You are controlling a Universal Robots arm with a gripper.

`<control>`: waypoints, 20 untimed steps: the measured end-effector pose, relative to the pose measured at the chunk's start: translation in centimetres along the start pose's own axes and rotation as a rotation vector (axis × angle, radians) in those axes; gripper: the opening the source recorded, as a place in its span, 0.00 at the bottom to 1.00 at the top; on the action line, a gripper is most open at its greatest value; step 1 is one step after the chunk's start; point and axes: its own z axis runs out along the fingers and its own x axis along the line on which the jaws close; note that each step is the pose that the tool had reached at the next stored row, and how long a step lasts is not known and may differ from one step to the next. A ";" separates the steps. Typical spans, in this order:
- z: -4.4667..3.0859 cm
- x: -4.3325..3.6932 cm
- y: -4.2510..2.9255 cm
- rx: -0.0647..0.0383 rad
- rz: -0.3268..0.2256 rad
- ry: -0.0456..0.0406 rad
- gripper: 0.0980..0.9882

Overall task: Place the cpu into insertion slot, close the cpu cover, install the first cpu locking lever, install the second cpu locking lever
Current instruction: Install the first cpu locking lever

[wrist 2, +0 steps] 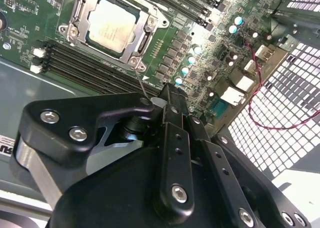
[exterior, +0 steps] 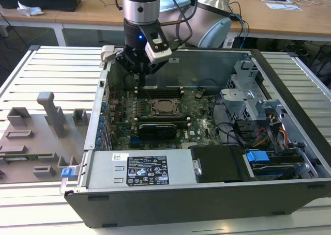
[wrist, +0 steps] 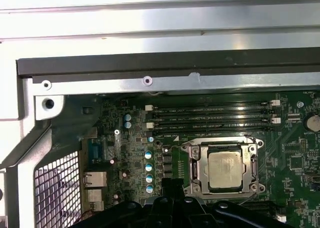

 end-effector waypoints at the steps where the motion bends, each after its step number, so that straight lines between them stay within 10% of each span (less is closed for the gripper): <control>1: 0.02 0.01 0.00 0.000 0.000 -0.0001 0.01; 20: 0.81 0.05 0.02 0.000 0.000 -0.0002 0.01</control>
